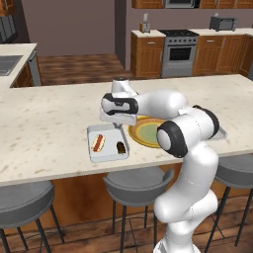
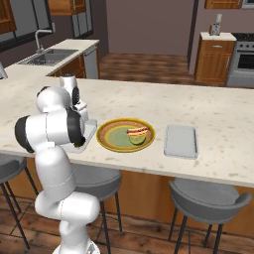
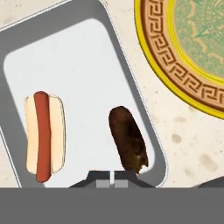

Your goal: Place one cooked food and one vegetable from the large plate to each tupperware container.

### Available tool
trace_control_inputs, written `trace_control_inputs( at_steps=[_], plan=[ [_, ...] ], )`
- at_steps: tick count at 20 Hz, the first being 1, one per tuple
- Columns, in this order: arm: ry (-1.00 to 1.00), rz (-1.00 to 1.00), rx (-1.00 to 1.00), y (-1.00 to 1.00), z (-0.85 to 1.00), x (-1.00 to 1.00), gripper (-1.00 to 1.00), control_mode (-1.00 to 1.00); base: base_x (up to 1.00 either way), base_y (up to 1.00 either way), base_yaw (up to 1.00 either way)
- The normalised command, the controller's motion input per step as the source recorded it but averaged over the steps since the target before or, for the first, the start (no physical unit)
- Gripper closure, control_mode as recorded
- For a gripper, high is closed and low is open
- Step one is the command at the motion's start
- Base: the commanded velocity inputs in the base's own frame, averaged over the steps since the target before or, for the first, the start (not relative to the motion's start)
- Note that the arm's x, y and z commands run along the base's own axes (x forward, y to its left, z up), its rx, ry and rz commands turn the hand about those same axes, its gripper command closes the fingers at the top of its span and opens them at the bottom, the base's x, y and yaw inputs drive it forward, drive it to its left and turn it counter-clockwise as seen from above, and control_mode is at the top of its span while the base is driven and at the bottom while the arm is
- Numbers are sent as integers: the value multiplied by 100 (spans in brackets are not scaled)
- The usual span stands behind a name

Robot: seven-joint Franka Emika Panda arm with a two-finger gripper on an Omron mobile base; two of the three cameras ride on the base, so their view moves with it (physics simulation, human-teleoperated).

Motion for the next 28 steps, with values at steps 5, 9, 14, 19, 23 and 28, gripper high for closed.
trace_control_inputs(
  at_steps=[5, 9, 14, 19, 23, 28],
  plan=[
    [0, 0, 0, -18, 1, -3, -100, -100, 0, 0, 0],
    [-8, 3, -4, -70, -4, -4, -100, -100, 0, 0, 0],
    [-1, 29, -12, -96, -12, 0, -100, -100, 0, 0, 0],
    [5, 33, -8, -100, -1, 0, -100, -100, 0, 0, 0],
    [16, 6, -11, -100, 0, 0, -100, -100, 0, 0, 0],
    [18, 13, -4, -100, -34, 20, -100, -100, 0, 0, 0]
  ],
)
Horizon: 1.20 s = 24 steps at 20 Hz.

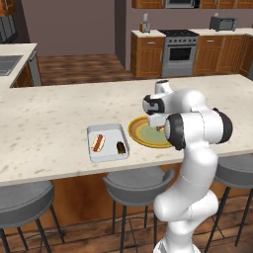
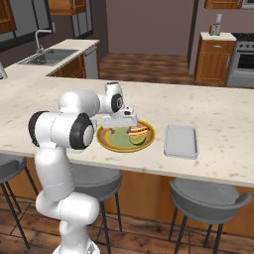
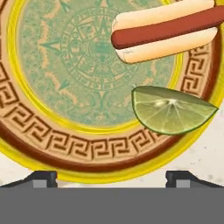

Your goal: Place one cooked food and one vegetable from the large plate to each tupperware container.

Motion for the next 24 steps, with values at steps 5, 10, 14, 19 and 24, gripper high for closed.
trace_control_inputs(
  at_steps=[5, 10, 14, 19, 24],
  plan=[
    [1, 17, 0, -99, -47, 33, -100, -100, 0, 0, 0],
    [1, 25, 0, -19, 2, 14, -100, -100, 0, 0, 0],
    [11, 33, 1, 0, -2, 24, -100, -100, 0, 0, 0],
    [17, 29, 0, 0, -21, 9, -100, -100, 0, 0, 0],
    [22, 26, 0, -4, -12, 15, -100, -100, 0, 0, 0]
  ],
)
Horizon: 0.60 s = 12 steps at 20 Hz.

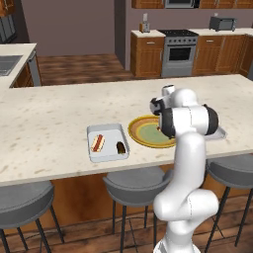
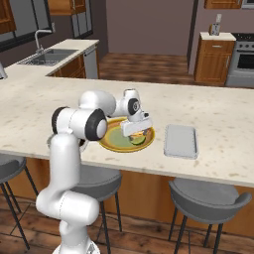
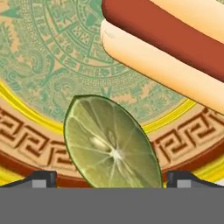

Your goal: Place one cooked food and one vegetable from the large plate to each tupperware container.

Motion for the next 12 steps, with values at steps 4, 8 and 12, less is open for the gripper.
trace_control_inputs(
  at_steps=[4, 8, 12],
  plan=[
    [20, 21, 0, -12, -14, 30, -100, -100, 0, 0, 0],
    [16, 18, 0, -7, -22, 11, -100, -100, 0, 0, 0],
    [5, 16, 0, 0, -16, 1, -100, -100, 0, 0, 0]
  ],
)
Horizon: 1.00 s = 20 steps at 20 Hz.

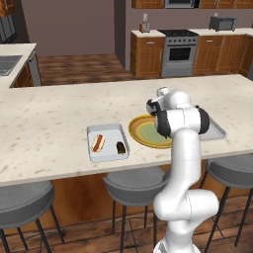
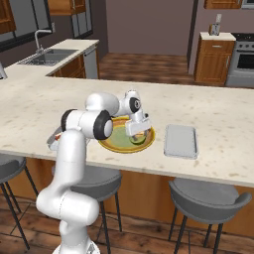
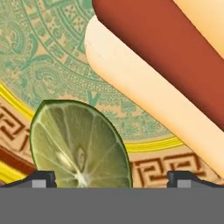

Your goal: Place one cooked food and one vegetable from the large plate to each tupperware container.

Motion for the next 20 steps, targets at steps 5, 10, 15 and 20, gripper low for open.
trace_control_inputs(
  at_steps=[5, 10, 15, 20],
  plan=[
    [0, 7, 0, 0, -3, -21, -100, -100, 0, 0, 0],
    [-1, 1, 0, 0, 0, -36, -100, -100, 0, 0, 0],
    [-13, 12, -1, 4, 0, -4, -100, -100, 0, 0, 0],
    [-12, 17, -2, 0, 0, 2, -100, -100, 0, 0, 0]
  ],
)
